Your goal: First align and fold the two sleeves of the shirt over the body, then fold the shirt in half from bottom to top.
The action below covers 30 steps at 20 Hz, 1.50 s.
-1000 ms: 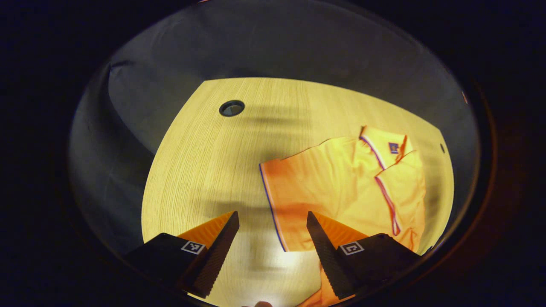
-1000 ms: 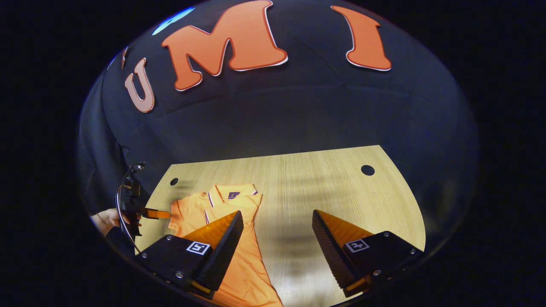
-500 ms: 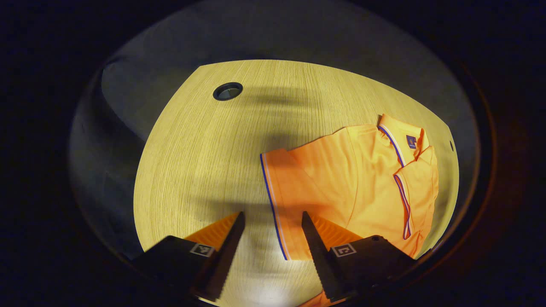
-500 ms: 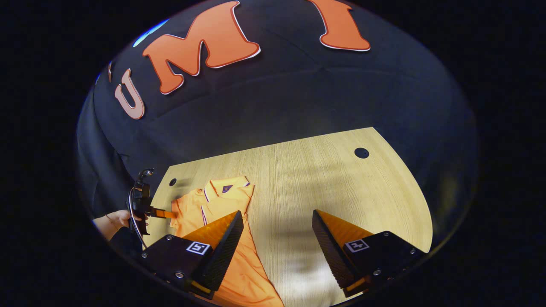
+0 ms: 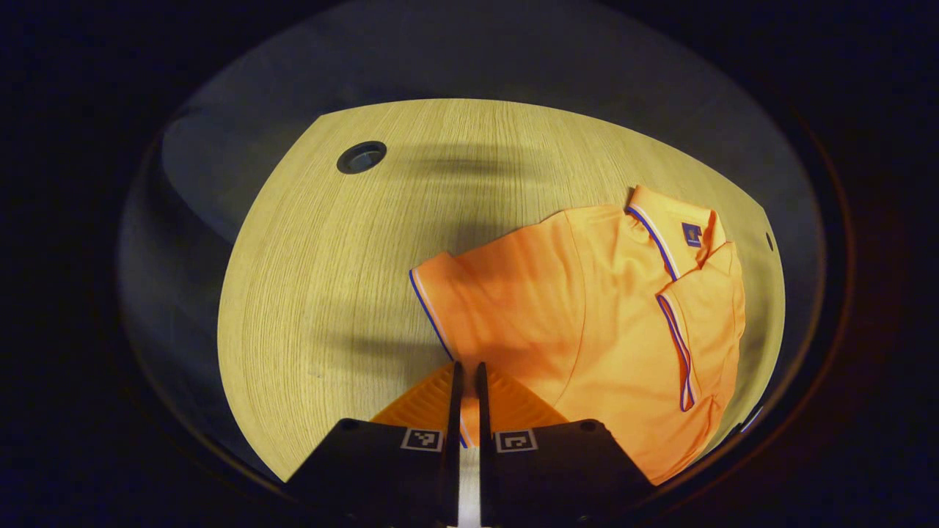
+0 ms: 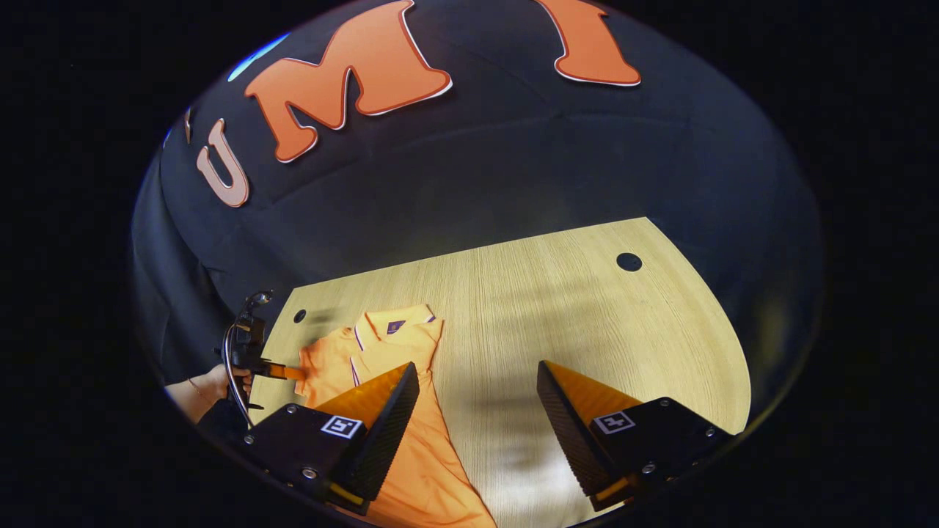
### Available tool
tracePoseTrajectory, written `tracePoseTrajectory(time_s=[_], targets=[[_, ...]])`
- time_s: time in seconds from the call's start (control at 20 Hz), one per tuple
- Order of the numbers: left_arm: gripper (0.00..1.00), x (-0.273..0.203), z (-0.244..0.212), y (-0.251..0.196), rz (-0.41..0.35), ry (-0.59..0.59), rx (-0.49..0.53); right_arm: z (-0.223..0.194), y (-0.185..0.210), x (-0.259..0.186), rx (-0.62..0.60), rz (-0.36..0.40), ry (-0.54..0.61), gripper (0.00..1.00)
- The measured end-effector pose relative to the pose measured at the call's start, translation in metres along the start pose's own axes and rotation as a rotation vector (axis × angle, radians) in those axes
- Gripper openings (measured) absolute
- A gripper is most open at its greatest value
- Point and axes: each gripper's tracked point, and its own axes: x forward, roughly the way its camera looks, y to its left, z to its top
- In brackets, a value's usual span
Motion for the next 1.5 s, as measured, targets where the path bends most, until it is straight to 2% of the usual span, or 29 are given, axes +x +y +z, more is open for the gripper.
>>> tracePoseTrajectory(time_s=[0.15,0.2,0.5,0.75,1.1,1.5], targets=[[0.11,-0.002,0.007,0.006,0.013,-0.039,-0.021,0.0,0.003,-0.002,0.003,0.004,-0.003,0.99],[0.01,-0.007,0.011,0.005,-0.002,-0.059,-0.031,0.0,0.005,-0.003,0.003,0.008,-0.003,0.99],[0.01,-0.044,0.021,-0.008,-0.015,-0.107,0.015,0.002,0.006,-0.01,0.004,0.021,-0.013,0.99],[0.01,-0.089,0.042,-0.042,-0.061,-0.187,0.047,0.011,0.001,-0.016,0.011,0.027,-0.052,0.99],[0.01,-0.126,0.043,-0.138,-0.174,-0.214,0.13,0.019,-0.016,-0.036,-0.014,0.023,-0.1,0.99],[0.01,-0.109,0.024,-0.237,-0.251,-0.16,0.213,0.014,-0.045,-0.058,-0.014,0.015,-0.108,0.98]])
